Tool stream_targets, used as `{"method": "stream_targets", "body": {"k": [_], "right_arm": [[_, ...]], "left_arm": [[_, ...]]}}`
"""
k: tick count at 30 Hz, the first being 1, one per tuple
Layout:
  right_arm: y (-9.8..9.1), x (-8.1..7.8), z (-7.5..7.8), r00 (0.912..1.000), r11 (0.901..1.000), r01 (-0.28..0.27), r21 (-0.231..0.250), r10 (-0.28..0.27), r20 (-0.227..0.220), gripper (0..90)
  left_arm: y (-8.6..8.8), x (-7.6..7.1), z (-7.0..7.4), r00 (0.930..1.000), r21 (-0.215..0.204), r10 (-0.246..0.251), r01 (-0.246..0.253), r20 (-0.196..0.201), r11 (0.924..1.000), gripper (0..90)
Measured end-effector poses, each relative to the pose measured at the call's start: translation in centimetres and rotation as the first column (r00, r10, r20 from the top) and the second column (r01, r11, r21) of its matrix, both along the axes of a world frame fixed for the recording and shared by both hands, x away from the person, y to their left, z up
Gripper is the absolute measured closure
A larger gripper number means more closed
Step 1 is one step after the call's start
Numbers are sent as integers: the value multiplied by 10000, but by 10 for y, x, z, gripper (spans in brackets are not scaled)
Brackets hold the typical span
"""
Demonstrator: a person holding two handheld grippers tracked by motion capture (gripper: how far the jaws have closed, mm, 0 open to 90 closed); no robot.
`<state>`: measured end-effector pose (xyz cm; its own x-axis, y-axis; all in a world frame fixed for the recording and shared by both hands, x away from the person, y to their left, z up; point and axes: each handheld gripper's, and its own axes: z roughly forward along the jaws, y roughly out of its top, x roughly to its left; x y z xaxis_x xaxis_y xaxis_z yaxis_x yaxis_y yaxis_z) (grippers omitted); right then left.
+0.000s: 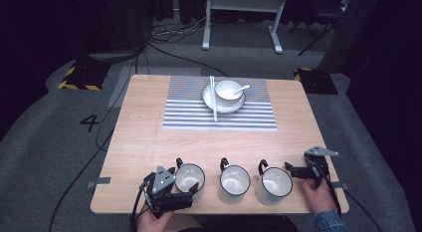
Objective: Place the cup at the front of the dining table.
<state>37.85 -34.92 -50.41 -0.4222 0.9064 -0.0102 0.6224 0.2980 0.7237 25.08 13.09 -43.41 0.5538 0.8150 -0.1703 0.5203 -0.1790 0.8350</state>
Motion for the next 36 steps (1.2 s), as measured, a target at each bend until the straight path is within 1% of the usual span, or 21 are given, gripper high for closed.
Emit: {"method": "stream_targets", "body": {"k": [1,3,7,10,11,14,15,17,18,19,20,22,23,25,26,27,28,32,34,35,36], "right_arm": [[0,0,0,10000,10000,-2,0,2,2,69],[0,0,0,10000,10000,-3,-2,3,2,69],[0,0,0,10000,10000,0,2,0,-1,69],[0,0,0,10000,10000,-1,-1,1,1,69],[0,0,0,10000,10000,-1,0,1,0,69],[0,0,0,10000,10000,-3,-2,3,3,69],[0,0,0,10000,10000,-2,-1,2,1,69],[0,0,0,10000,10000,-1,-1,1,2,69],[0,0,0,10000,10000,0,-1,0,0,69],[0,0,0,10000,10000,-2,-3,2,2,69],[0,0,0,10000,10000,-1,-1,1,3,69],[0,0,0,10000,10000,-6,-1,6,3,69],[0,0,0,10000,10000,-2,0,2,2,69],[0,0,0,10000,10000,0,-1,0,1,69],[0,0,0,10000,10000,0,-1,0,1,69],[0,0,0,10000,10000,0,4,0,-2,69],[0,0,0,10000,10000,-1,-1,1,0,69],[0,0,0,10000,10000,-8,0,8,2,69],[0,0,0,10000,10000,-8,-2,8,3,69],[0,0,0,10000,10000,-8,-1,8,4,69],[0,0,0,10000,10000,-8,-1,8,3,69]], "left_arm": [[-1,0,-1,10000,-48,-16,16,-44,10000,120],[-2,0,-1,10000,54,6,-5,-83,10000,116],[-3,-3,-1,9997,105,55,-53,-227,9999,110],[-3,-4,-2,9997,144,70,-67,-238,9999,100],[-4,-4,-3,9994,123,43,-39,-351,9999,89],[-7,-4,-5,9990,277,180,-169,-397,9995,70],[-9,-3,-7,9992,319,167,-155,-361,9994,59],[-11,-2,-10,9985,452,173,-150,-522,9989,46],[-11,-1,-12,9985,477,181,-156,-517,9987,43],[-12,0,-15,9980,383,149,-126,-606,9992,35],[-12,1,-17,9981,407,125,-100,-608,9991,28],[-13,3,-22,9991,350,128,-114,-412,9993,17],[-14,3,-25,9999,296,144,-141,-86,9995,15],[-15,4,-30,9998,388,59,-66,185,9992,11],[-15,5,-32,9996,375,59,-69,276,9993,11],[-16,6,-35,9995,190,50,-56,309,9998,9],[-15,8,-37,9995,191,-6,0,315,9998,5],[-16,9,-45,9990,-58,-15,17,442,10000,0],[-18,9,-49,9978,-88,106,-100,648,9999,2],[-18,9,-50,9976,-32,59,-57,692,10000,3],[-19,10,-52,9962,-79,102,-95,870,9999,5]]}}
